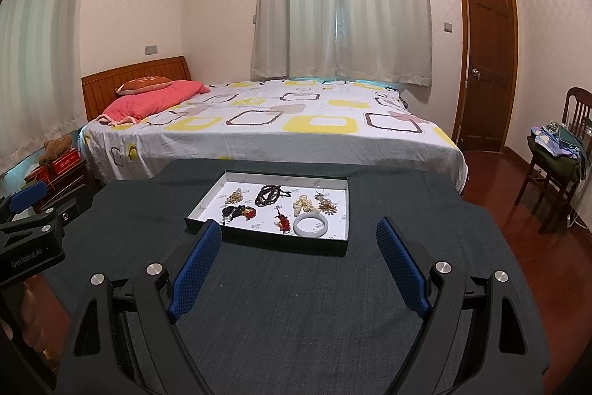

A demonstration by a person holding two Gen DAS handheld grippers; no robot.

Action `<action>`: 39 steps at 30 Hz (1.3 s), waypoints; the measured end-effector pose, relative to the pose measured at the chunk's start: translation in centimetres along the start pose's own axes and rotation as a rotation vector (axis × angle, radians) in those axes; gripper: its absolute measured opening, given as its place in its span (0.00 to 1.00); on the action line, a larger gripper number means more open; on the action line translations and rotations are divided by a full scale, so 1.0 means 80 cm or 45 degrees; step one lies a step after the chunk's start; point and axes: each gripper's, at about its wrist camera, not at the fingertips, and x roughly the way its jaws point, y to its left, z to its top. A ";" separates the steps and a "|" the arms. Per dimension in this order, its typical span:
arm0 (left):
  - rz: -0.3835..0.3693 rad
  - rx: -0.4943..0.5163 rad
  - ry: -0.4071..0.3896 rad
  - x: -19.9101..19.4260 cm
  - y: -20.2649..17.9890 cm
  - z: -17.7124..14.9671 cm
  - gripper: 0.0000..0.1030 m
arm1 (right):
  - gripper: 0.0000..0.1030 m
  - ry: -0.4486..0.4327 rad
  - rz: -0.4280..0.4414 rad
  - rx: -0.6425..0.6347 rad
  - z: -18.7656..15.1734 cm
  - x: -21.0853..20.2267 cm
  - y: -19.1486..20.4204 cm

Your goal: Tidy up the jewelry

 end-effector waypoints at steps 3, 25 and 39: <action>0.003 0.000 0.004 0.002 0.000 -0.001 0.96 | 0.81 0.000 0.000 0.000 0.000 0.000 0.000; -0.020 0.009 0.038 0.026 -0.003 -0.005 0.96 | 0.81 0.030 0.007 0.003 -0.012 0.010 0.003; -0.005 -0.002 0.130 0.076 0.008 -0.011 0.96 | 0.81 0.092 0.002 0.023 -0.025 0.037 -0.003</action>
